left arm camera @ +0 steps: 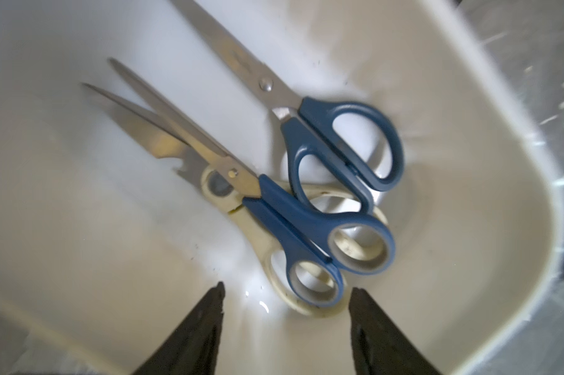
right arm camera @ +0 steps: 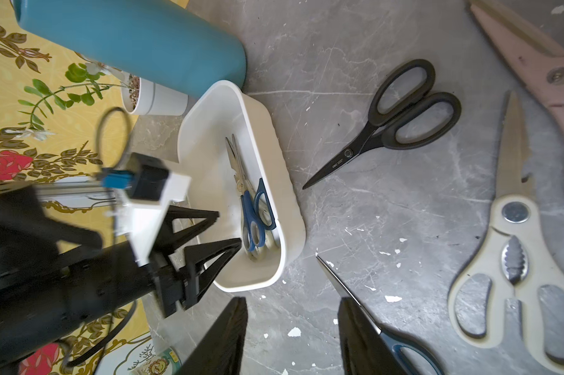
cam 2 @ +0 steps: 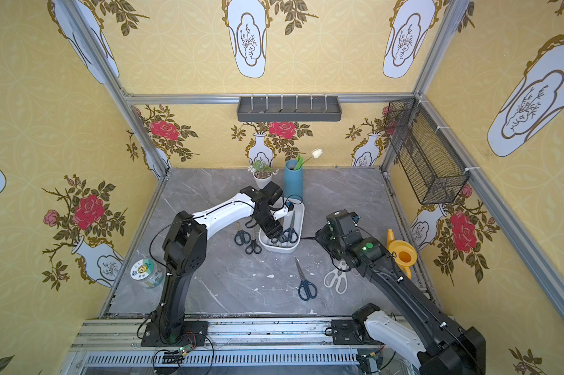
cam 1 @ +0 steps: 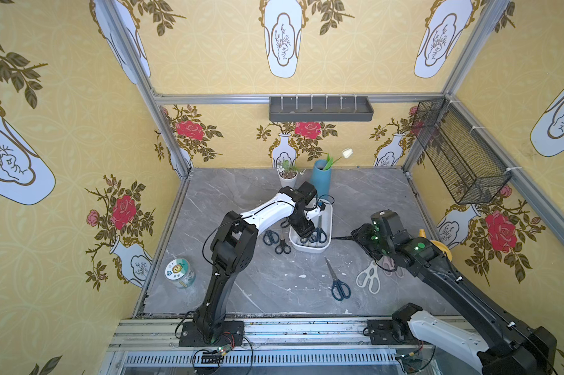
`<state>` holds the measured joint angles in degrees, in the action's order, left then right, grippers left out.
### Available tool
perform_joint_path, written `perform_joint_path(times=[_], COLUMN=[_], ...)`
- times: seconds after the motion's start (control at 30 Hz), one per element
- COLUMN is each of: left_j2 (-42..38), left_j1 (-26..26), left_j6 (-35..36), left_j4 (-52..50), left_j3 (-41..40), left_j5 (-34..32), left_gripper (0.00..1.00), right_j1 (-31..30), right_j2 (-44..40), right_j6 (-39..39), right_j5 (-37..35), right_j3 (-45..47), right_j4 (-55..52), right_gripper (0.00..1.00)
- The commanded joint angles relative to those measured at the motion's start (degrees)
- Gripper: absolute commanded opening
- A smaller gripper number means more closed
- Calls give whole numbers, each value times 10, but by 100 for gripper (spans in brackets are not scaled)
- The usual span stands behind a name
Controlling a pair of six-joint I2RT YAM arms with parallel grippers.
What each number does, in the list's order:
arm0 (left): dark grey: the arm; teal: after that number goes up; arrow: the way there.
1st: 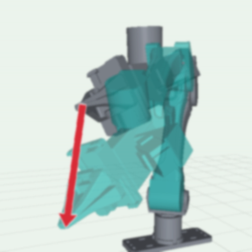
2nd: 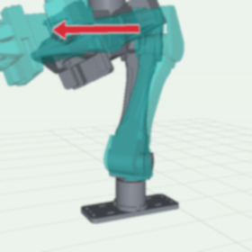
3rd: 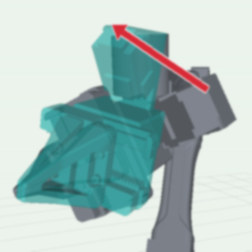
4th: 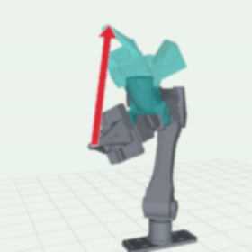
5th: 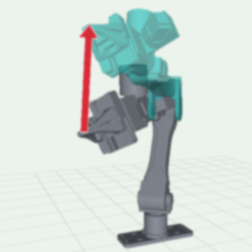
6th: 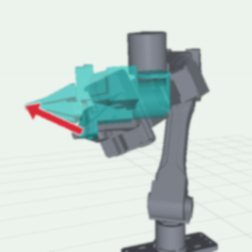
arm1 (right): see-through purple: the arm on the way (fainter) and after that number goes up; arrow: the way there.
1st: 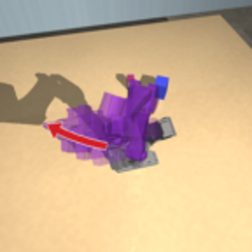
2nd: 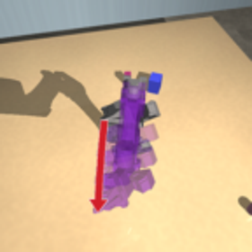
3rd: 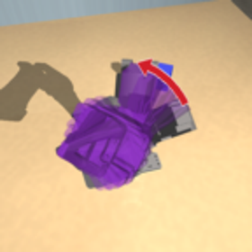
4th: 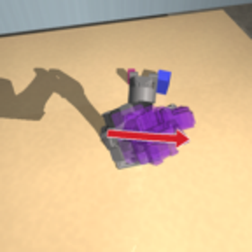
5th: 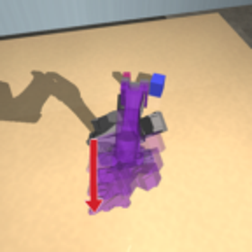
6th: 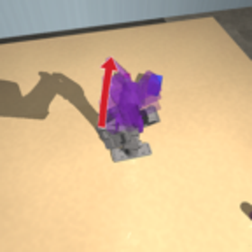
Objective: Put the scissors into the storage box
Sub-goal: Place the scissors in the storage box.
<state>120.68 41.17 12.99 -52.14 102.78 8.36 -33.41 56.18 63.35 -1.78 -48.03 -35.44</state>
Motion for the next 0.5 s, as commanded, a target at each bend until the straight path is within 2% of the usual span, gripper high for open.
perform_joint_path(times=[0.0,0.1,0.2,0.27,0.37,0.47], left_j2=[-70,-167,-246,-288,-319,-307], left_j1=[-3,-30,-81,-126,-189,-221], left_j6=[-30,-64,-94,-119,-148,-167], left_j4=[-15,11,22,41,74,103], left_j3=[-19,-105,-192,-261,-347,-392], left_j5=[17,39,56,55,35,19], left_gripper=[69,67,62,61,60,56], right_j1=[1,2,1,-1,-4,-3], right_j2=[11,27,47,61,60,35], right_j6=[-18,-34,-67,-86,-95,-84], right_j5=[0,6,26,36,39,49], right_j3=[-7,-14,-23,-42,-49,-27], right_j4=[7,7,-4,-49,-93,-83], right_gripper=[52,53,53,53,53,54])
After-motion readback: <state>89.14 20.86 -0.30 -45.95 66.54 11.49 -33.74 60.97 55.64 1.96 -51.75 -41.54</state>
